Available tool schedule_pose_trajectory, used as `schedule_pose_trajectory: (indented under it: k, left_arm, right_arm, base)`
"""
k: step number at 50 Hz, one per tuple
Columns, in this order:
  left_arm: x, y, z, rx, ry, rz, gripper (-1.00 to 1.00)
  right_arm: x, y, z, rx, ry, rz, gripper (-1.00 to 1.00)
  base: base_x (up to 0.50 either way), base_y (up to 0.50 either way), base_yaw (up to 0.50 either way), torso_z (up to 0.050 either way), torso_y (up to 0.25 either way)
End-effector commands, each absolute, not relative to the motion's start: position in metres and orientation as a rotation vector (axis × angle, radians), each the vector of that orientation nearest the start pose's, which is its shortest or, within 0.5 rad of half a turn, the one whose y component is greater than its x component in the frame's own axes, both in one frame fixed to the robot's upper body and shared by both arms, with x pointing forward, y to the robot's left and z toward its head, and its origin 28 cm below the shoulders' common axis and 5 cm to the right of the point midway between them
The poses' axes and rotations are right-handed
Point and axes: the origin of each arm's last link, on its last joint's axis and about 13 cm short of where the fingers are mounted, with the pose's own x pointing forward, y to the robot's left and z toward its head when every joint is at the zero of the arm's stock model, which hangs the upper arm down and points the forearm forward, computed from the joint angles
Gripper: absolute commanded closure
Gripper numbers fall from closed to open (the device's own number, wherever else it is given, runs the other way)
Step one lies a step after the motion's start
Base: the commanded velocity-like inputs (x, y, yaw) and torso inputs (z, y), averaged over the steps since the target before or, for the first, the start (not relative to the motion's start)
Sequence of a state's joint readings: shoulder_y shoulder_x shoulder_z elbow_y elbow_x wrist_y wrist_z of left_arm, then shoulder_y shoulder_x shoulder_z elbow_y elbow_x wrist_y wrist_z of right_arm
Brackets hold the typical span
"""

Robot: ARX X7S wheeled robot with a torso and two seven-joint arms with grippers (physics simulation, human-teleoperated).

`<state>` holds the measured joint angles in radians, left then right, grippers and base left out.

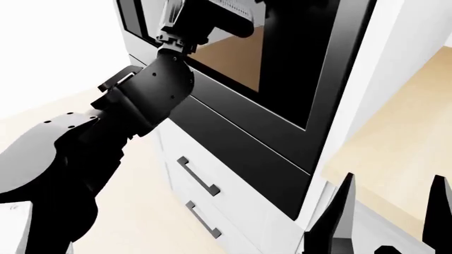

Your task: Open the oven door

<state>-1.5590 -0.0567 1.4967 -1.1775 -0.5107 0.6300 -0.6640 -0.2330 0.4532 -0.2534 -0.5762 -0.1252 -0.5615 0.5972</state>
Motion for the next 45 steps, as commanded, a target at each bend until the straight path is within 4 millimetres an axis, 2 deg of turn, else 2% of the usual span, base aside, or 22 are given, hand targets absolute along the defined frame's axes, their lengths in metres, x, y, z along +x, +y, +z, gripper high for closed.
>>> schedule_pose_trajectory:
  k: [1, 16, 27, 38, 45]
  left_arm:
    - [0.414, 0.151, 0.309, 0.482, -1.028, 0.054, 1.0]
    - [0.397, 0.154, 0.31, 0.476, -1.049, 0.07, 1.0]
    - [0.386, 0.161, 0.32, 0.494, -1.066, 0.091, 1.0]
    - [0.367, 0.175, 0.331, 0.564, -1.069, 0.116, 1.0]
    - [0.356, 0.183, 0.338, 0.573, -1.104, 0.201, 1.0]
  right_arm:
    - [0.138, -0.104, 0.122, -0.059, -0.896, -0.044, -1.0]
    - [0.139, -0.105, 0.121, -0.058, -0.896, -0.046, -1.0]
    - [0.138, -0.105, 0.122, -0.059, -0.897, -0.047, -1.0]
    - [0.137, -0.105, 0.122, -0.058, -0.898, -0.046, -1.0]
    - [0.138, -0.105, 0.122, -0.057, -0.898, -0.044, -1.0]
  base:
    - [0.0, 0.0, 0.0, 0.0, 0.0]
    - [0.0, 0.0, 0.0, 0.0, 0.003]
    - [0.0, 0.0, 0.0, 0.0, 0.004]
    - [0.0, 0.0, 0.0, 0.001, 0.005]
    - [0.0, 0.0, 0.0, 0.001, 0.005]
